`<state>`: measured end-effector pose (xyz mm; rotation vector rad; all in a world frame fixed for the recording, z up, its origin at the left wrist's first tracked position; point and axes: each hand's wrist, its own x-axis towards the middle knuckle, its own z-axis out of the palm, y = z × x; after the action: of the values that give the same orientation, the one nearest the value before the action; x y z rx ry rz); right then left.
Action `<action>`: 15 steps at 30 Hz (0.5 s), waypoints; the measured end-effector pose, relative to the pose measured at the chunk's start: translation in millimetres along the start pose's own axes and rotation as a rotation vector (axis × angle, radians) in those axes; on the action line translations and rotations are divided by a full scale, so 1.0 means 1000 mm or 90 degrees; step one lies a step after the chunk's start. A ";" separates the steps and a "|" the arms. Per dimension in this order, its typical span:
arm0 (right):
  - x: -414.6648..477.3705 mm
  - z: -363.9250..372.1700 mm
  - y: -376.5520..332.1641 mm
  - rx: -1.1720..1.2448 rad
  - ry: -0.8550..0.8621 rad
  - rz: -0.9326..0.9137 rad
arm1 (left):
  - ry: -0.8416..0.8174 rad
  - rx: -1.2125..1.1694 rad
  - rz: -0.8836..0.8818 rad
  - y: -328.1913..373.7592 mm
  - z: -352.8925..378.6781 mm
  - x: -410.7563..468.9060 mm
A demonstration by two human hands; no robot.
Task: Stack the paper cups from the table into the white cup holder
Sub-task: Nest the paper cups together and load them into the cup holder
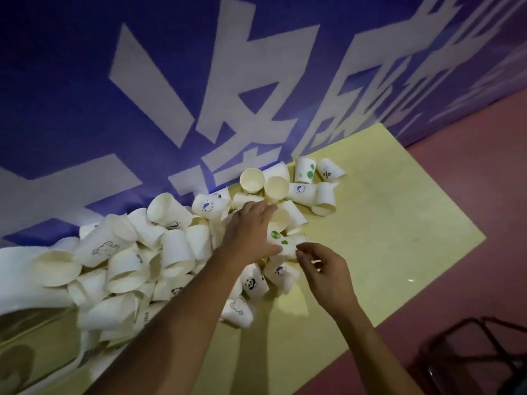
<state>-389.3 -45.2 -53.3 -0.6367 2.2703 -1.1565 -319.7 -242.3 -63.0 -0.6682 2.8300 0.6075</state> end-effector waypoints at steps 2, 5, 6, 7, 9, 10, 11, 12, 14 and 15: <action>0.012 -0.012 0.011 0.005 0.002 0.012 | -0.051 0.085 0.084 0.010 0.014 0.015; 0.025 -0.022 0.025 0.016 0.015 0.032 | -0.113 0.177 0.146 0.013 0.032 0.024; 0.029 -0.025 0.029 0.014 0.019 0.039 | -0.132 0.196 0.155 0.013 0.034 0.026; 0.033 -0.028 0.033 0.012 0.021 0.046 | -0.141 0.211 0.167 0.012 0.036 0.027; 0.042 -0.032 0.040 0.012 0.024 0.065 | -0.135 0.217 0.200 0.010 0.036 0.029; 0.048 -0.034 0.043 0.013 0.031 0.075 | -0.128 0.201 0.210 0.009 0.035 0.031; 0.054 -0.036 0.046 0.015 0.045 0.083 | -0.120 0.171 0.209 0.007 0.034 0.031; 0.062 -0.039 0.049 0.012 0.067 0.090 | -0.113 0.132 0.199 0.007 0.032 0.031; 0.083 -0.042 0.054 -0.007 0.120 0.113 | -0.066 0.019 0.152 0.011 0.023 0.026; 0.097 -0.043 0.057 -0.019 0.139 0.140 | -0.025 -0.062 0.104 0.015 0.017 0.022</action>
<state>-500.2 -48.9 -100.9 -0.2713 2.4702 -1.1318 -345.0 -231.4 -78.2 -0.4377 2.8516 0.7807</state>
